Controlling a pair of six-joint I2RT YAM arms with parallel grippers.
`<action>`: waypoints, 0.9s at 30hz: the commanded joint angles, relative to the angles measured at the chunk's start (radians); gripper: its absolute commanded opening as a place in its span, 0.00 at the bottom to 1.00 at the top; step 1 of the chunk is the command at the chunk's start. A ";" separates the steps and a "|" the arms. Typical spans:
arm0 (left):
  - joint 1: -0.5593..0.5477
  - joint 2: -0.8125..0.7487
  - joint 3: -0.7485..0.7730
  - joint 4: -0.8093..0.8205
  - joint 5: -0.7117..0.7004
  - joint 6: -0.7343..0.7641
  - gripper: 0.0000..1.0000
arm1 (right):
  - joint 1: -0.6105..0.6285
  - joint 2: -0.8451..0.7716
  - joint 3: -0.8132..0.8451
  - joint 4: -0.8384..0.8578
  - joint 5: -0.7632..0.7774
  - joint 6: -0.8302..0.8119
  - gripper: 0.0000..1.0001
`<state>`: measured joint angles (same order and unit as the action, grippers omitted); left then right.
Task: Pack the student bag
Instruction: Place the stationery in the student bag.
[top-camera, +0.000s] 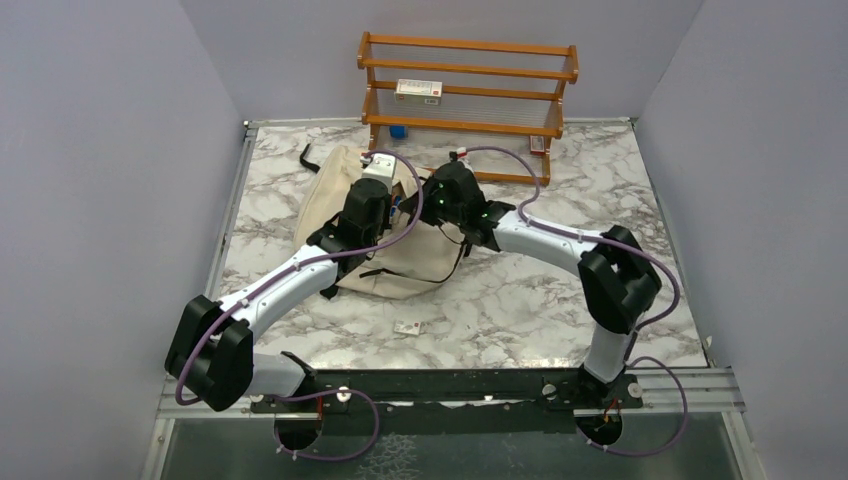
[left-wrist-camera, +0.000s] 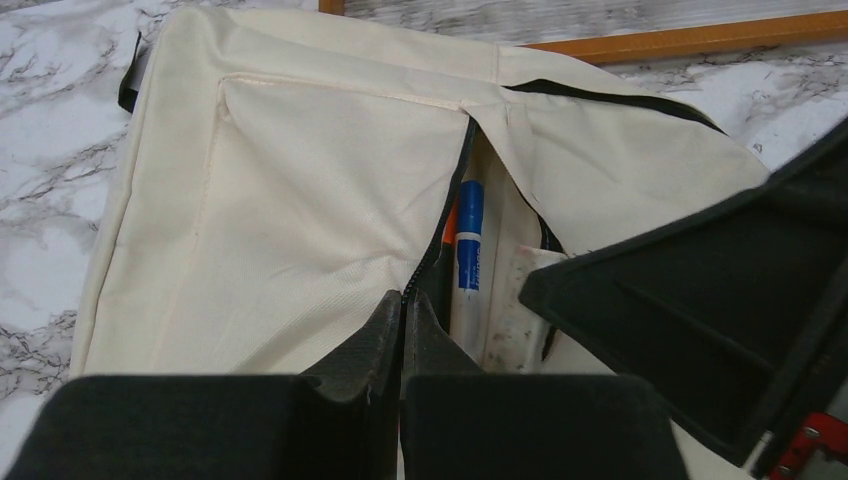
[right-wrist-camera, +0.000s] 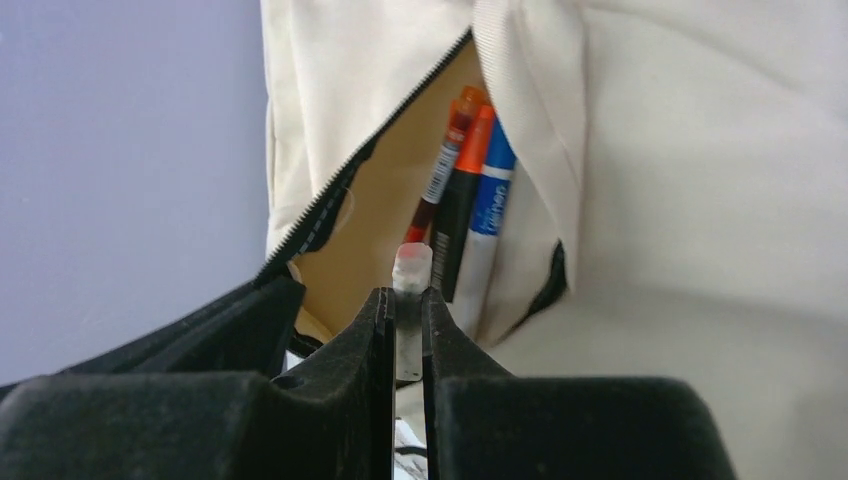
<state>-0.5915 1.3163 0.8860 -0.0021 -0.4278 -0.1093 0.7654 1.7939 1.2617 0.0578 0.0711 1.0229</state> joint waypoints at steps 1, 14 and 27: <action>-0.008 -0.026 0.016 0.033 -0.012 0.002 0.00 | -0.005 0.078 0.086 0.102 -0.077 -0.003 0.01; -0.005 -0.011 0.015 0.039 -0.016 0.007 0.00 | -0.006 0.204 0.231 0.059 -0.240 -0.098 0.42; -0.005 -0.007 0.014 0.038 -0.030 0.016 0.00 | -0.006 -0.149 -0.084 0.005 -0.036 -0.273 0.42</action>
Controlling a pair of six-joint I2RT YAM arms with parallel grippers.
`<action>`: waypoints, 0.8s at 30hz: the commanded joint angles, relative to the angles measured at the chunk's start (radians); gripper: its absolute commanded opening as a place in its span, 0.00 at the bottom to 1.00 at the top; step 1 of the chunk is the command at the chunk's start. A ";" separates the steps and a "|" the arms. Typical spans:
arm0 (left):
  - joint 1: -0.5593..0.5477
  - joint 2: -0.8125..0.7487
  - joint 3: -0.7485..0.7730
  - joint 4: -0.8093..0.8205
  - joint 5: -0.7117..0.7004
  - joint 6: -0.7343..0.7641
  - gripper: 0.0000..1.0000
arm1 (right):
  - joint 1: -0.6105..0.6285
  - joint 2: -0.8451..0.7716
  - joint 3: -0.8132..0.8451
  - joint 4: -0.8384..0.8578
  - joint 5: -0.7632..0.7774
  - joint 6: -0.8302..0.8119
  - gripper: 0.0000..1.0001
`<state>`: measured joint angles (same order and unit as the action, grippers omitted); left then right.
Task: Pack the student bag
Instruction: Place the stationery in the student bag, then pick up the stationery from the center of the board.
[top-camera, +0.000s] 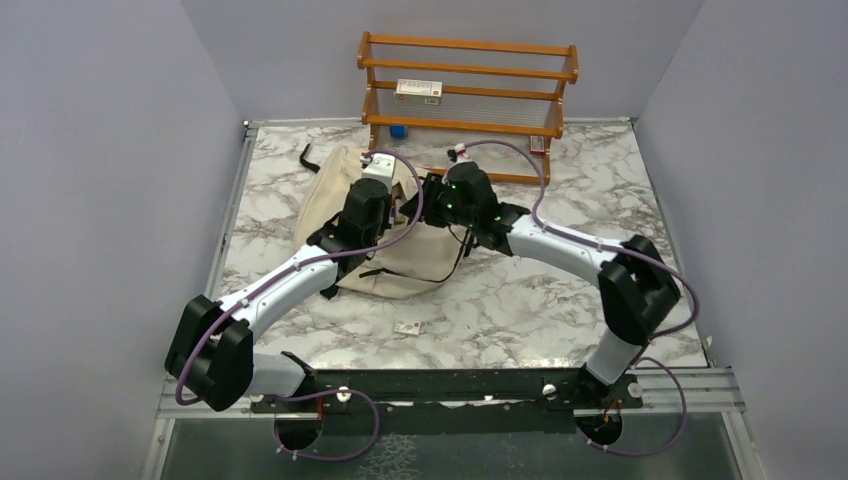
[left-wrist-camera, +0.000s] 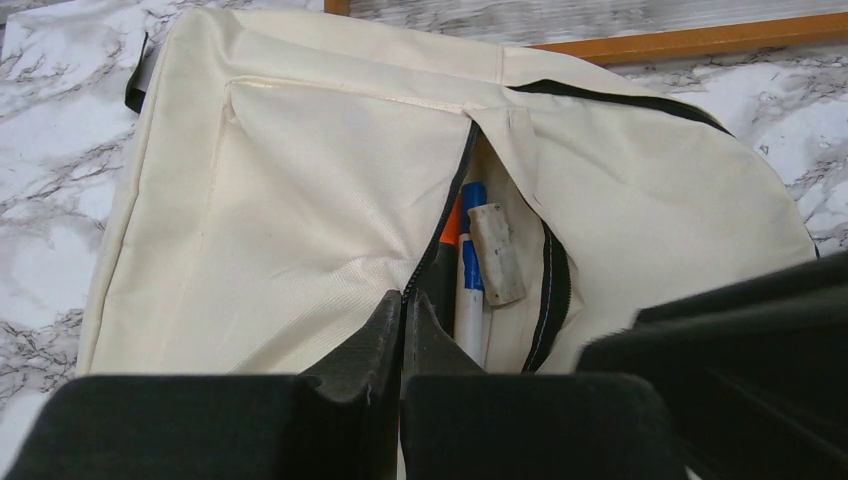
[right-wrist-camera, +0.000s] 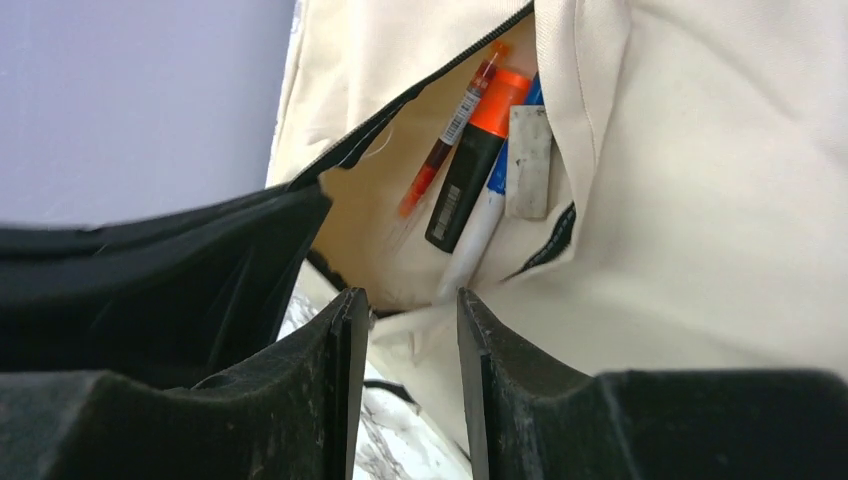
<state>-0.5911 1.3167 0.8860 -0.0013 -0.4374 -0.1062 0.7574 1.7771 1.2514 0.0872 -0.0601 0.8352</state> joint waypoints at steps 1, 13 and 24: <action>-0.006 -0.007 0.016 0.036 -0.020 0.014 0.00 | 0.002 -0.163 -0.106 -0.019 0.085 -0.108 0.42; -0.005 -0.004 0.022 0.032 -0.008 0.004 0.00 | 0.003 -0.424 -0.450 0.055 -0.345 -0.565 0.49; 0.016 0.000 0.028 0.030 0.020 -0.012 0.00 | 0.202 -0.361 -0.494 0.075 -0.407 -0.797 0.55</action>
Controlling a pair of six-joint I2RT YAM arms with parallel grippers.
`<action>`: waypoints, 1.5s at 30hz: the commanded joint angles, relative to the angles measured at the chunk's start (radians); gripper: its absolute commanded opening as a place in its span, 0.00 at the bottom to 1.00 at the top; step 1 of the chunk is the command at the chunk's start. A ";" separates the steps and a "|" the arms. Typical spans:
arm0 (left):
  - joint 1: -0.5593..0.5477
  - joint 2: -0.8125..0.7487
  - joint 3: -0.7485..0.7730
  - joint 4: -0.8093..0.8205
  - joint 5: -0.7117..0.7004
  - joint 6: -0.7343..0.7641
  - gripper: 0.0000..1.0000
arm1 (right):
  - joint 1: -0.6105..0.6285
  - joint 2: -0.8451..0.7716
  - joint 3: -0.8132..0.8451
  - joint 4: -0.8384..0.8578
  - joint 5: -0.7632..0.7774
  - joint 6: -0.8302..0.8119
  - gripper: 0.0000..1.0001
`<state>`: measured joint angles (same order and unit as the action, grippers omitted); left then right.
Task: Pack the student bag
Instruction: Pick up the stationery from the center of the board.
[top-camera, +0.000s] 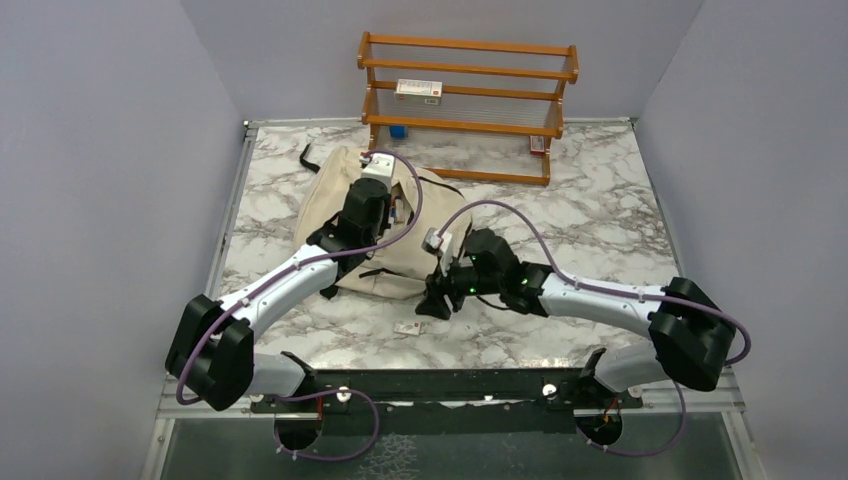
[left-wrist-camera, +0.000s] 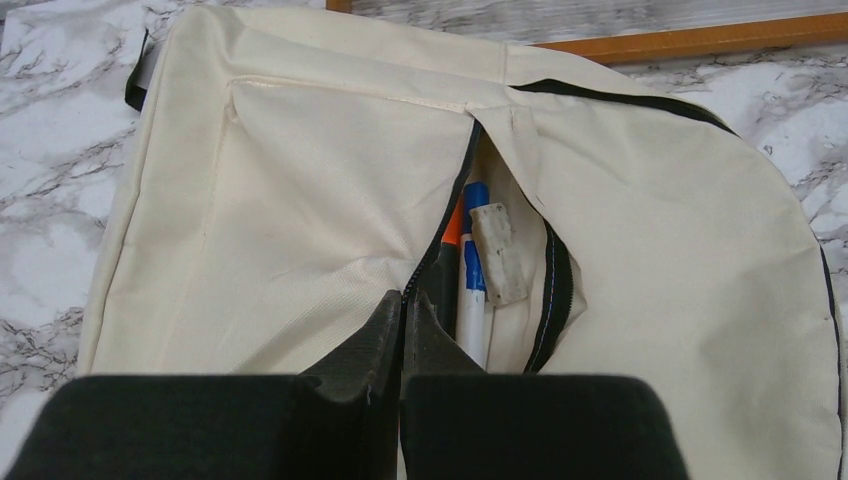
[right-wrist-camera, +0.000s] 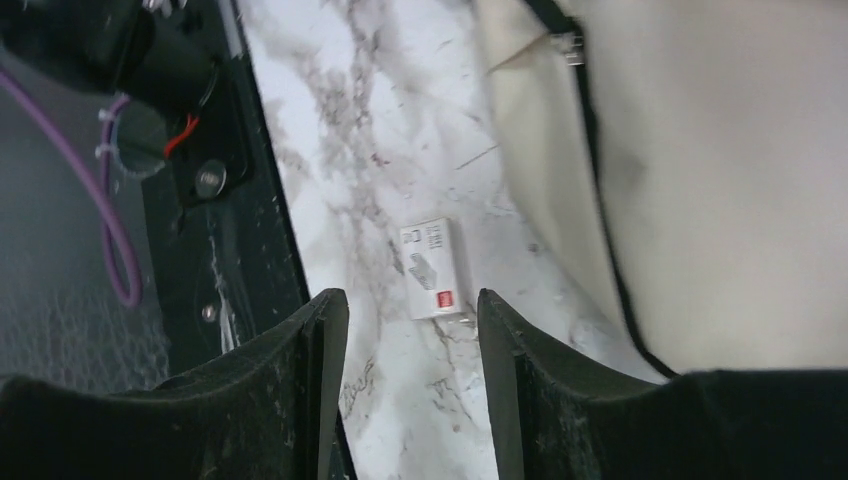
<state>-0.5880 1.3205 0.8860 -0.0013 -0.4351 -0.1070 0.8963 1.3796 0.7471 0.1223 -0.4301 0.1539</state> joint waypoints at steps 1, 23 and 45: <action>0.015 -0.004 0.030 0.030 0.020 -0.013 0.00 | 0.077 0.053 0.008 0.042 -0.036 -0.129 0.55; 0.022 0.000 0.030 0.032 0.021 -0.007 0.00 | 0.237 0.280 0.025 0.100 0.192 -0.267 0.75; 0.023 -0.009 0.027 0.033 0.023 -0.005 0.00 | 0.303 0.323 -0.023 0.126 0.407 -0.309 0.38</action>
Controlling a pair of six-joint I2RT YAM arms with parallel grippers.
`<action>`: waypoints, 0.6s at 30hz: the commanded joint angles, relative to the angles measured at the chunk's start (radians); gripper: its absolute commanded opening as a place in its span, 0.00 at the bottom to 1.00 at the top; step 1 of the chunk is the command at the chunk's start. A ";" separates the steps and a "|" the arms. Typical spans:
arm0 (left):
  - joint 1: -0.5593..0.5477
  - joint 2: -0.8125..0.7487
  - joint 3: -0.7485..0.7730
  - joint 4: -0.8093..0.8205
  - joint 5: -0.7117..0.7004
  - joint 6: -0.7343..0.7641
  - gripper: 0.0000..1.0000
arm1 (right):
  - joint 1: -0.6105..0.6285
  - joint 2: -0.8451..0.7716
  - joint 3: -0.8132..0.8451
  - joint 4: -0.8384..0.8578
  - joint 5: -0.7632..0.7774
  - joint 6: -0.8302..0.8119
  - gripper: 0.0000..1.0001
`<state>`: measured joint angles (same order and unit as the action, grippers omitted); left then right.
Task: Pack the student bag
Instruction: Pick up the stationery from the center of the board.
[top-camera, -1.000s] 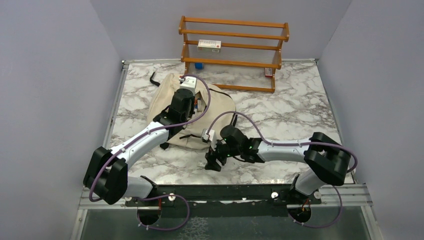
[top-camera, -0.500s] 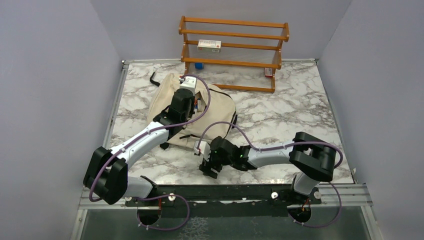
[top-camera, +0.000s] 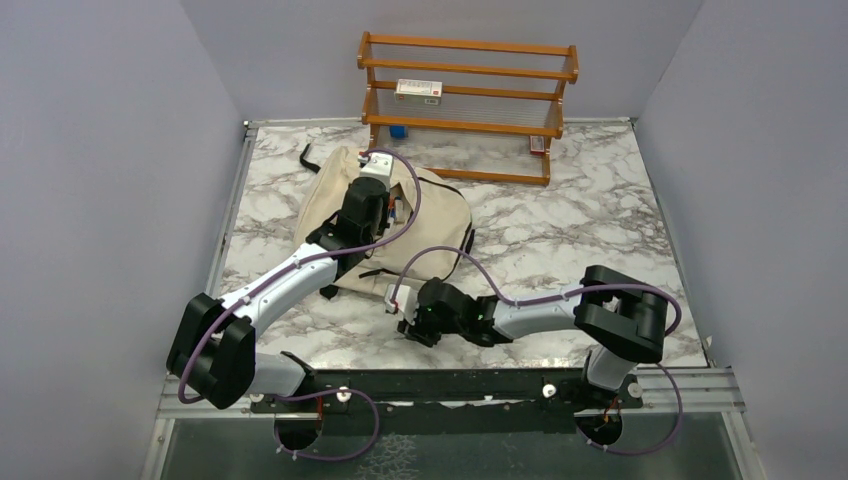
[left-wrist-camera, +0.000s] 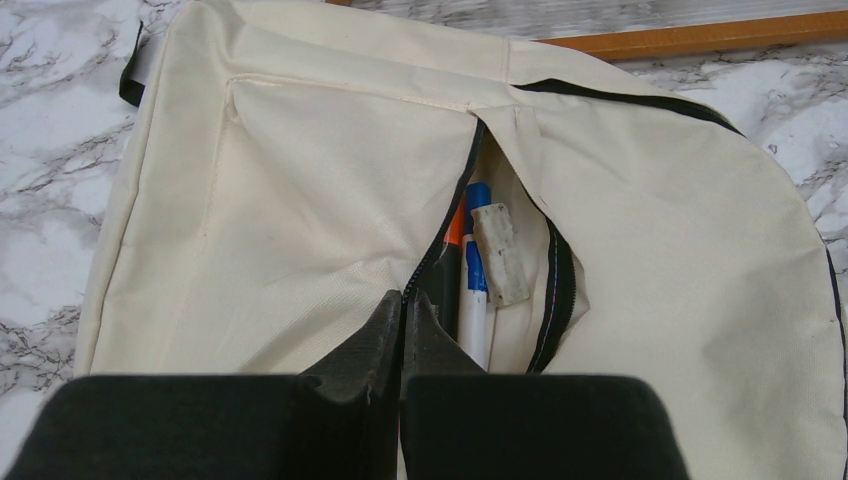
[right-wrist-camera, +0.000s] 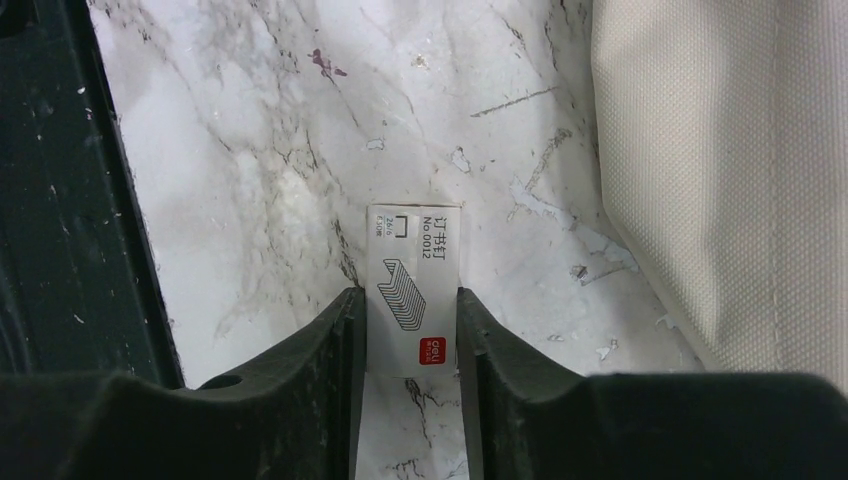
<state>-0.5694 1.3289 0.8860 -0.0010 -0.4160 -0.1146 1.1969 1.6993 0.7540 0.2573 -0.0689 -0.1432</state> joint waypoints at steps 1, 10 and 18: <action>0.003 -0.017 0.027 0.033 0.006 0.001 0.00 | 0.002 0.000 -0.033 -0.011 0.045 -0.008 0.36; 0.003 -0.026 0.025 0.030 0.003 0.003 0.00 | 0.003 -0.124 -0.047 -0.065 0.023 0.012 0.31; 0.003 -0.025 0.027 0.029 0.015 -0.004 0.00 | 0.003 -0.384 -0.050 -0.153 0.162 0.066 0.31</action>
<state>-0.5694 1.3289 0.8860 -0.0010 -0.4156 -0.1146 1.1969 1.4197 0.7067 0.1474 -0.0277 -0.1154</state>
